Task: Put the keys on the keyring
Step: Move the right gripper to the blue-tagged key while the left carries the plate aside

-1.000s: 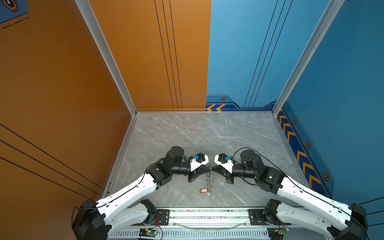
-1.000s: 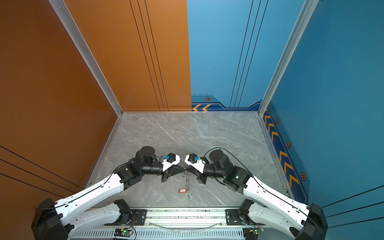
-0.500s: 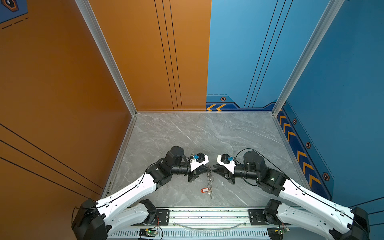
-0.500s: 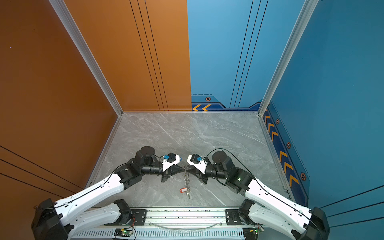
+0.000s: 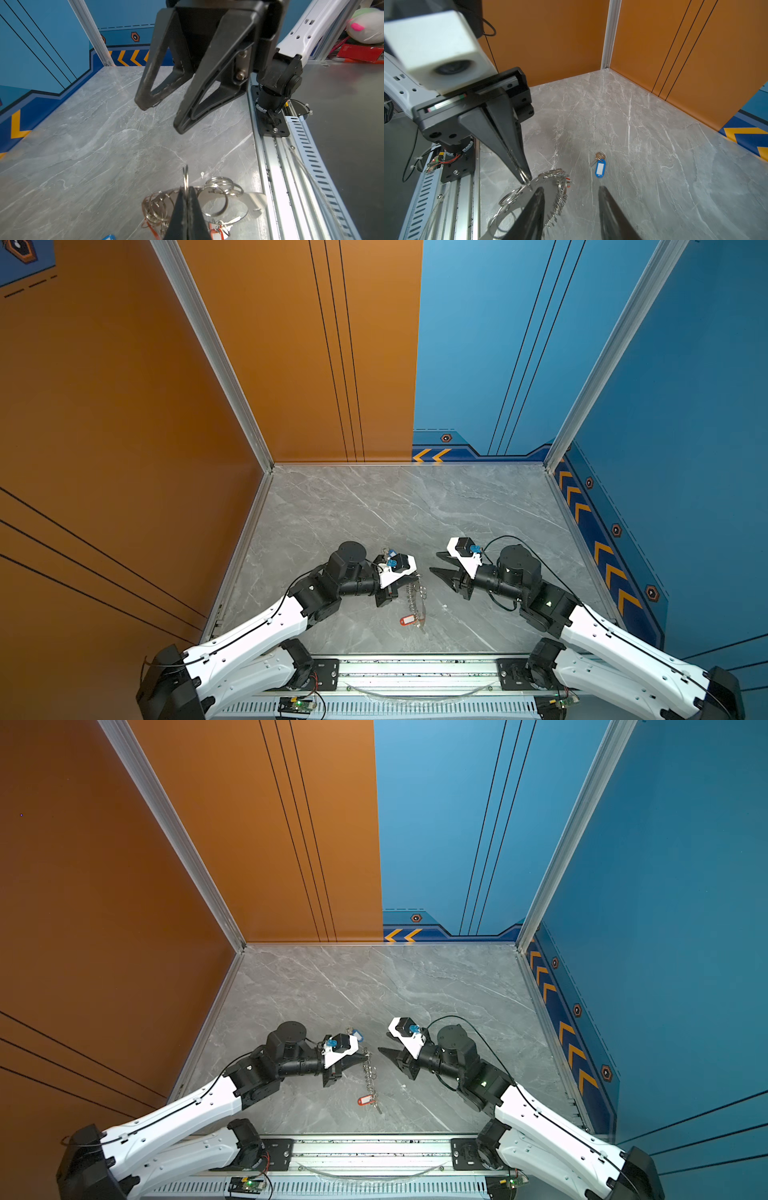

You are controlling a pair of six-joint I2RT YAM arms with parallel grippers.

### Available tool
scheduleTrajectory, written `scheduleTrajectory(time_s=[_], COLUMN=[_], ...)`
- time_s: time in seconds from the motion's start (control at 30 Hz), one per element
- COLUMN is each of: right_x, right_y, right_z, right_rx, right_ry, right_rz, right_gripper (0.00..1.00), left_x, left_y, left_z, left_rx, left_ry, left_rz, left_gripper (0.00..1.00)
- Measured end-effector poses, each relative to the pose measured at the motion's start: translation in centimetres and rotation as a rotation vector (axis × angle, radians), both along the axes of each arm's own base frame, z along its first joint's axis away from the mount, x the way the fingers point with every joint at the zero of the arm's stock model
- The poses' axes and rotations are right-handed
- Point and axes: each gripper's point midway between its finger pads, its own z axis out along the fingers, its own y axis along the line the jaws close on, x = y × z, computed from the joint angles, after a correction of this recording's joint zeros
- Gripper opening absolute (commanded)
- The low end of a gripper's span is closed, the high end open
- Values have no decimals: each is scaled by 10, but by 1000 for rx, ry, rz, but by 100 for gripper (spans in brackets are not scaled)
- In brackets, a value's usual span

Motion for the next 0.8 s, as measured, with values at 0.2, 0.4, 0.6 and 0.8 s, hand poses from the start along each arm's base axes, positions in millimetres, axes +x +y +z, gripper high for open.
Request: scheduleTrajectory(time_s=[0.2,0.4,0.6,0.8], right_x=[10,19,22,24], right_y=[-1,-1,2,5], right_z=[-9,-24,-37,-42], right_rx=[-13,-43,-72,-85], right_ry=[31,71,101,115], right_rz=[-43,-78,-76,-73], right_gripper=[66,77,78,78], left_x=[2,-4,-11,-12], left_y=[10,16,20,21], left_z=[-14,-16,-24,-26], left_rx=[26,4,5,10], left_ry=[-100,-229,-330,-395], left_rz=[51,42,12,-4], left_gripper=[0,0,0,0])
